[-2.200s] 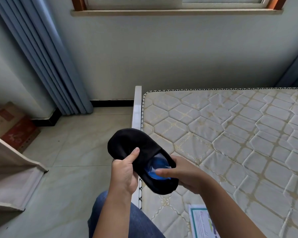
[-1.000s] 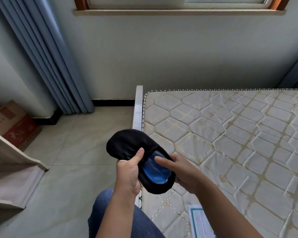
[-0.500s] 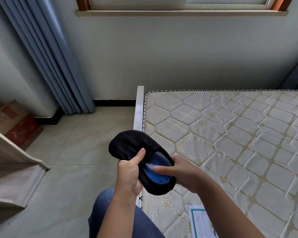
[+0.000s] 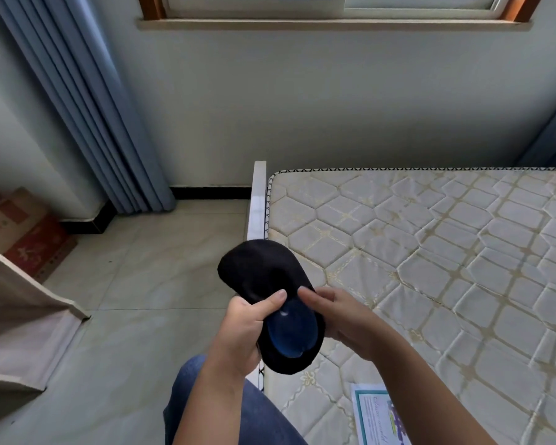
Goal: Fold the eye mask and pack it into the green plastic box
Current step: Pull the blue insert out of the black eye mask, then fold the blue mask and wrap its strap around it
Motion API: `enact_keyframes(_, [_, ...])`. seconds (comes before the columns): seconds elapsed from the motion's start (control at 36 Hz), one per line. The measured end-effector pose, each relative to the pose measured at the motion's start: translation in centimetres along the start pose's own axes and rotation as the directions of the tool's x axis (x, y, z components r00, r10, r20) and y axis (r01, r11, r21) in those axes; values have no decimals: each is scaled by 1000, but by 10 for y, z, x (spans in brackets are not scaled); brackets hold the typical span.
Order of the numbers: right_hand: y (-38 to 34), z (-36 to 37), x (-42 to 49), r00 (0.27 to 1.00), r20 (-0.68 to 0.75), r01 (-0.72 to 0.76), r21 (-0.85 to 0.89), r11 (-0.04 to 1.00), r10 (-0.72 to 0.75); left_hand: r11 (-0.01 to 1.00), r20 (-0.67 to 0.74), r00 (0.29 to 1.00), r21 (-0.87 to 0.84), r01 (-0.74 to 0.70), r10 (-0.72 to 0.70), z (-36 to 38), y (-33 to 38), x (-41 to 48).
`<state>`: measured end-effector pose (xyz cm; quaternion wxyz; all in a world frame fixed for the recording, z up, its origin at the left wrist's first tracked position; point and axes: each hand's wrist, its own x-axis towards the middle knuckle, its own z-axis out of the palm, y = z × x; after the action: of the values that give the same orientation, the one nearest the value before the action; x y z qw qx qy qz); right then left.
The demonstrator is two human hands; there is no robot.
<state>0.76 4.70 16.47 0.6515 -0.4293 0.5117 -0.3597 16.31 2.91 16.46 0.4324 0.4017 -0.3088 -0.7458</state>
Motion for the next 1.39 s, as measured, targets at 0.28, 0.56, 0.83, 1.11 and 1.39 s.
enact_keyframes(0.28, [-19, -4, 7, 994, 56, 86, 169, 982, -96, 985, 268, 959, 162, 53, -96, -9, 0, -9])
enact_keyframes(0.56, [-26, -7, 12, 985, -105, 155, 198, 968, -136, 962, 368, 908, 251, 111, -201, -7, 0, -12])
enact_keyframes(0.83, [-32, -11, 13, 957, -151, 275, 217, 937, -247, 951, 290, 927, 265, 160, -237, -5, -5, -5])
enact_keyframes(1.11, [-35, -4, 14, 887, -235, 444, 198, 874, -397, 897, 152, 888, 161, 411, -434, -5, -19, 1])
enact_keyframes(1.39, [-39, -6, 9, 812, -379, 521, 130, 844, -443, 940, 228, 912, 77, 333, -342, -10, -22, 1])
